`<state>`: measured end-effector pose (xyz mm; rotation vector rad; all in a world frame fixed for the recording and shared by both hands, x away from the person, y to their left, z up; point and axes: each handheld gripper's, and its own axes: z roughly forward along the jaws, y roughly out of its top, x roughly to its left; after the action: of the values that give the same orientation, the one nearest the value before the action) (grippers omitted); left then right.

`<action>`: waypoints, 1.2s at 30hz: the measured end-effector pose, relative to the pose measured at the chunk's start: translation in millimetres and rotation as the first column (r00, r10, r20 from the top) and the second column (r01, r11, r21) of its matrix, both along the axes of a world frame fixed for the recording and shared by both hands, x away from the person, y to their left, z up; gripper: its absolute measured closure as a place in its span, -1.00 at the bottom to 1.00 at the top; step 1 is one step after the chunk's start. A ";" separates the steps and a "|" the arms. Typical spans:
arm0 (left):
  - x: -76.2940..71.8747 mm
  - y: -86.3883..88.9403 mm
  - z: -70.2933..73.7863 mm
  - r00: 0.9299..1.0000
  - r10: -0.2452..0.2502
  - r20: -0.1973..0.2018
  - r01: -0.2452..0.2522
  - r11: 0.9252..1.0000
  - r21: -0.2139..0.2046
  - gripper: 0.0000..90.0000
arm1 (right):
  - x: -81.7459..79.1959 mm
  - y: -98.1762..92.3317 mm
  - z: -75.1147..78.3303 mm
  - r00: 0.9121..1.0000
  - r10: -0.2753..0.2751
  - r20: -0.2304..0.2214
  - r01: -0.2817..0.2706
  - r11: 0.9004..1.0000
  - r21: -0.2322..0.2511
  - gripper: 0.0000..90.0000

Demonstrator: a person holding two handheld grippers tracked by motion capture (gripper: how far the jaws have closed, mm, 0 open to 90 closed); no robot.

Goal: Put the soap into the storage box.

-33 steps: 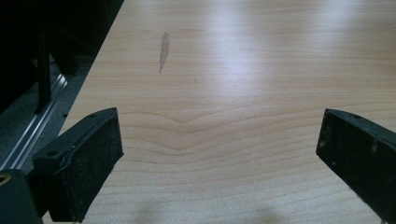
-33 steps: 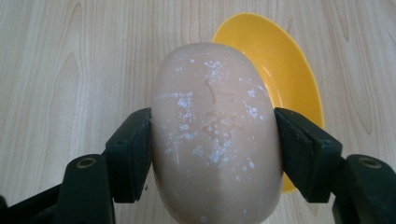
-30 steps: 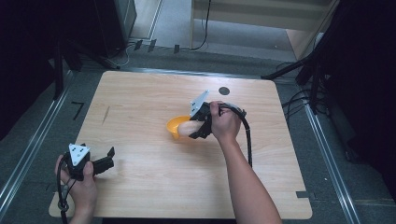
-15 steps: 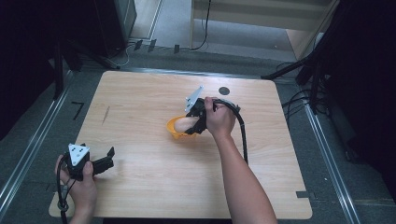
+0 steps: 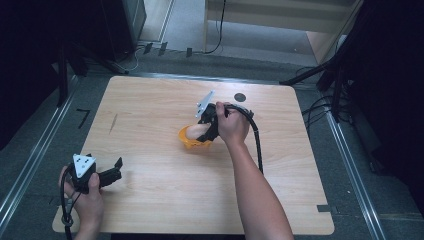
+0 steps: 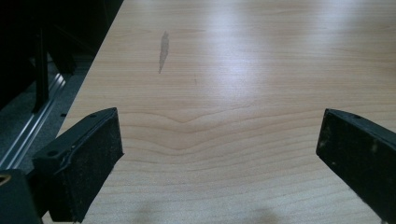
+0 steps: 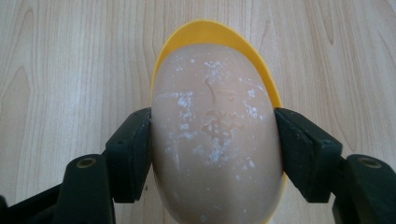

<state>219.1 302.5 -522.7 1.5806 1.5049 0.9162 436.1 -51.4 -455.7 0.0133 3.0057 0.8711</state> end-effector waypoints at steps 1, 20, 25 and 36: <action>-0.1 0.2 0.0 1.000 0.000 0.000 0.000 1.000 0.000 -0.98 | 0.4 0.4 -0.8 1.000 -0.001 0.000 0.001 1.000 0.001 -0.26; -0.2 0.6 0.1 1.000 -0.001 -0.001 0.001 1.000 -0.003 -0.98 | 3.1 1.9 -3.2 1.000 -0.001 0.005 0.000 0.999 0.044 -0.28; 0.0 0.8 -0.1 1.000 -0.001 0.001 0.001 1.000 -0.005 -0.98 | 2.2 -1.3 -1.8 1.000 -0.010 -0.001 0.010 0.999 0.041 -0.26; 0.1 0.2 0.0 1.000 -0.001 -0.003 0.001 1.000 0.000 -0.98 | -6.1 -10.2 0.3 0.999 -0.045 0.004 0.045 0.997 0.066 -0.27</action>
<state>219.2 302.6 -522.7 1.5831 1.5055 0.9135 429.9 -61.5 -455.5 0.0791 2.9583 0.9631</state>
